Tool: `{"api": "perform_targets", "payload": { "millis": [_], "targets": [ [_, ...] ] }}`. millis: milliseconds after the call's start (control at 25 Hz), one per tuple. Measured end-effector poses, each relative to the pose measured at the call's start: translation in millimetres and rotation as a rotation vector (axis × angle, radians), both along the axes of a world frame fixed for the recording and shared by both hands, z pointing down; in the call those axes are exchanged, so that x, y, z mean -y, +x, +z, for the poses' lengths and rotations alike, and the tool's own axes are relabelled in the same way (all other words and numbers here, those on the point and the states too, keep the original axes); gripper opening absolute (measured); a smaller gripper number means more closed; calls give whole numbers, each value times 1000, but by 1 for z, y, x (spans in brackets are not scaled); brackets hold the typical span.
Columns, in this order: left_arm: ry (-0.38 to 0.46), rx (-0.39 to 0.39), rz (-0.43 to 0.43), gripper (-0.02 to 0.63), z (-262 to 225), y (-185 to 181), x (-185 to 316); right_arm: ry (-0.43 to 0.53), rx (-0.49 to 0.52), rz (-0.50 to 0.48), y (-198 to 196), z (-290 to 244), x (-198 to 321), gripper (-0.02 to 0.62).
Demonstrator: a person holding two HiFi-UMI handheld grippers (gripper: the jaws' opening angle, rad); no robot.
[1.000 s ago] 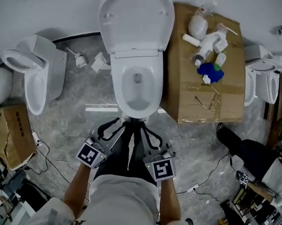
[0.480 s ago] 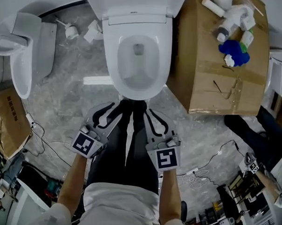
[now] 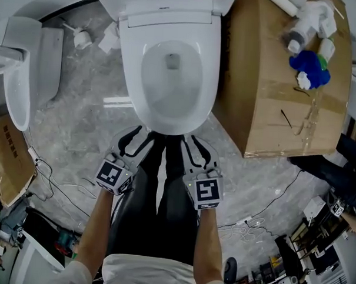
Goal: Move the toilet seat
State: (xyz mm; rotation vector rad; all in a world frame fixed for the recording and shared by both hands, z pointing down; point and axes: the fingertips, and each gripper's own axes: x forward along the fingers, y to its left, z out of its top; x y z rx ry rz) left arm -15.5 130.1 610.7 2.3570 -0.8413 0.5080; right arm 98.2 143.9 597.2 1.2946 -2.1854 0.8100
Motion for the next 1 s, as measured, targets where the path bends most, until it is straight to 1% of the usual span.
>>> {"api": "perform_targets", "payload": {
  "millis": [40, 80, 280, 320, 400, 440, 520, 720, 760, 1000],
  "targets": [
    [-7, 5, 0, 207, 10, 0, 0, -4, 1, 6, 1, 11, 1, 111],
    [-14, 10, -1, 211, 19, 0, -1, -11, 1, 15, 3, 21, 1, 146],
    [-37, 34, -17, 240, 54, -2, -2, -58, -27, 73, 20, 65, 1, 154],
    [-45, 39, -22, 248, 60, -3, -2, -71, -29, 86, 24, 73, 1, 181],
    [-55, 49, -30, 268, 72, -5, -2, -95, -33, 109, 30, 88, 0, 189],
    [-59, 54, -36, 276, 77, -6, -2, -107, -35, 117, 32, 96, -1, 218],
    [-77, 65, -53, 289, 90, -10, -3, -129, -42, 132, 37, 109, -4, 218],
    [-139, 92, -104, 337, 121, -19, -5, -184, -56, 162, 48, 137, -7, 257],
    [-146, 99, -114, 341, 126, -21, -4, -194, -59, 166, 51, 142, -8, 279],
    [-183, 129, -165, 367, 146, -29, -3, -257, -74, 190, 61, 169, -12, 302]
  ]
}}
